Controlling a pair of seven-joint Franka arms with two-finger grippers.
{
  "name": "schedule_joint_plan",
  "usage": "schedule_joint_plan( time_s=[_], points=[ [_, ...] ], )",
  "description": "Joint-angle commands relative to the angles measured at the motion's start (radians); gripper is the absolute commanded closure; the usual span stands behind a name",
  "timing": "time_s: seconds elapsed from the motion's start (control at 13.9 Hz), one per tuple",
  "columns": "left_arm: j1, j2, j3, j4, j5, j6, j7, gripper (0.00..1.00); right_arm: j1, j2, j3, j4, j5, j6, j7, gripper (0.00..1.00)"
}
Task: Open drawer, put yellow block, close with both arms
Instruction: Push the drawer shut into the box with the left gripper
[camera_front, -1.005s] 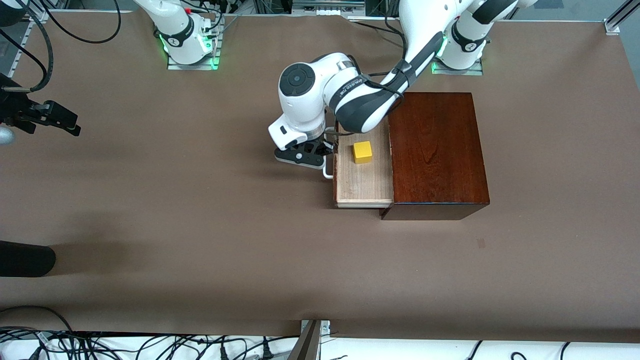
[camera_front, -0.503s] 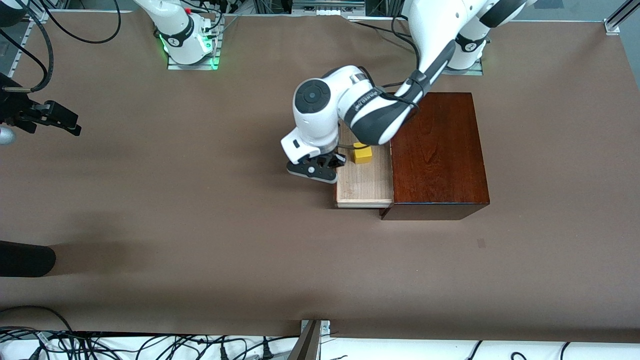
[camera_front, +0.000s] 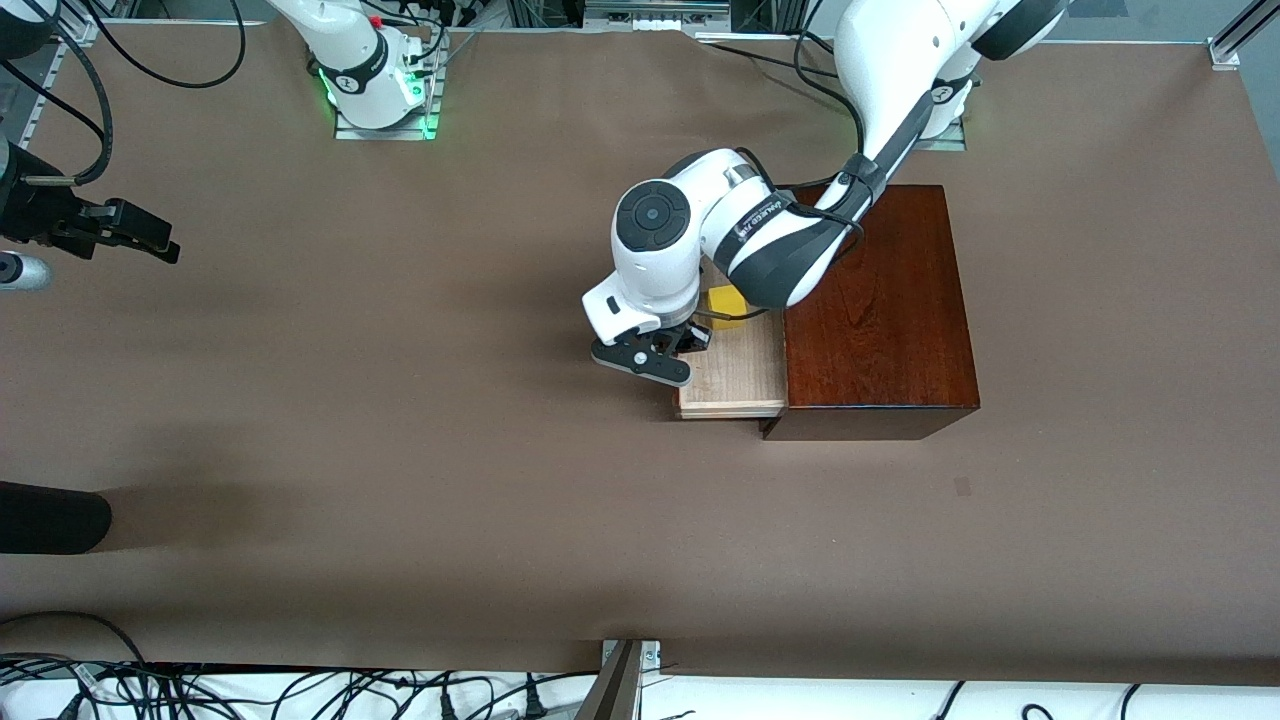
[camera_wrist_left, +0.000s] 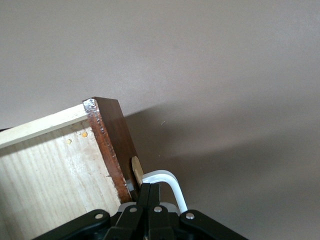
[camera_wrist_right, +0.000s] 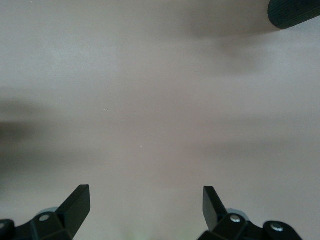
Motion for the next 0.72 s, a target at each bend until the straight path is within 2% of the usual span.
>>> schedule_joint_plan(
  time_s=[0.0,0.36,0.65],
  points=[
    [0.049,-0.021,-0.002,0.012,0.027,-0.068,0.121,1.0,-0.001,0.007,-0.002,0.021,0.017,-0.017,0.013,0.0],
    [0.095,-0.067,-0.01,0.009,0.012,-0.169,0.23,1.0,-0.001,0.008,-0.002,0.022,0.017,-0.008,0.013,0.0],
    [0.121,-0.078,-0.01,-0.004,0.012,-0.186,0.288,1.0,-0.001,0.007,-0.002,0.022,0.017,-0.008,0.013,0.0]
  ],
)
